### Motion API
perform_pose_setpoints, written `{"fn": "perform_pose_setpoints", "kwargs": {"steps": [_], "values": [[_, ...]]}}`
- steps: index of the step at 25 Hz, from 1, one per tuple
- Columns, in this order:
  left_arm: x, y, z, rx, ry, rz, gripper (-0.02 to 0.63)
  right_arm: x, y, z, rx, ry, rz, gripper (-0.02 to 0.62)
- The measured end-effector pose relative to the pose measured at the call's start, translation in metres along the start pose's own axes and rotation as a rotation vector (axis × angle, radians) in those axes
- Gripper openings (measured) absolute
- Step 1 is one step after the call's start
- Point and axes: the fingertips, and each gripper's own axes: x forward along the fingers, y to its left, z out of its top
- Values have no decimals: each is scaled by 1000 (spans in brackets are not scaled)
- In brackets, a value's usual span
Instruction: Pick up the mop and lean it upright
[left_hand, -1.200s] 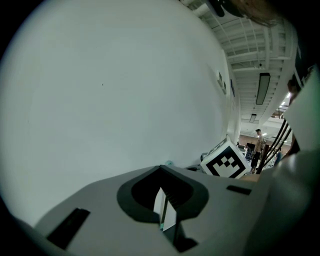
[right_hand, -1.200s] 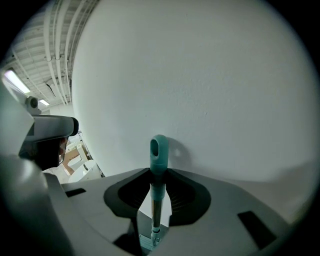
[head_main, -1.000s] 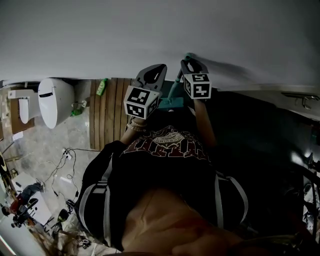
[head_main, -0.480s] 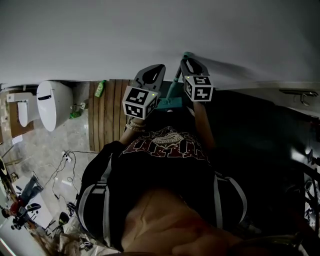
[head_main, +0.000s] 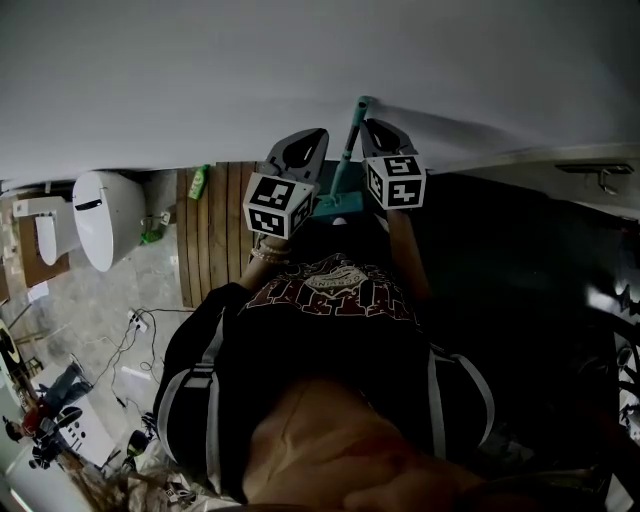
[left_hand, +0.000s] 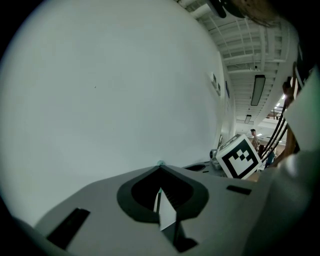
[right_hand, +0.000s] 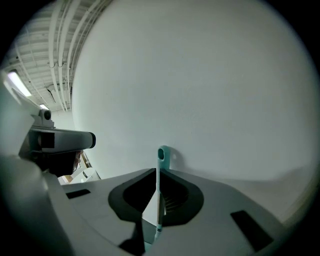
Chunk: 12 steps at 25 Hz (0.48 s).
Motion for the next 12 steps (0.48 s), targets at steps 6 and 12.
{"fn": "perform_pose_setpoints", "kwargs": {"steps": [6, 12], "values": [[-1, -7, -1, 5, 0, -17, 46, -16, 2, 2, 12, -21, -13, 19], [-3, -16, -1, 13, 0, -30, 46, -36, 8, 6, 9, -31, -10, 18]]}}
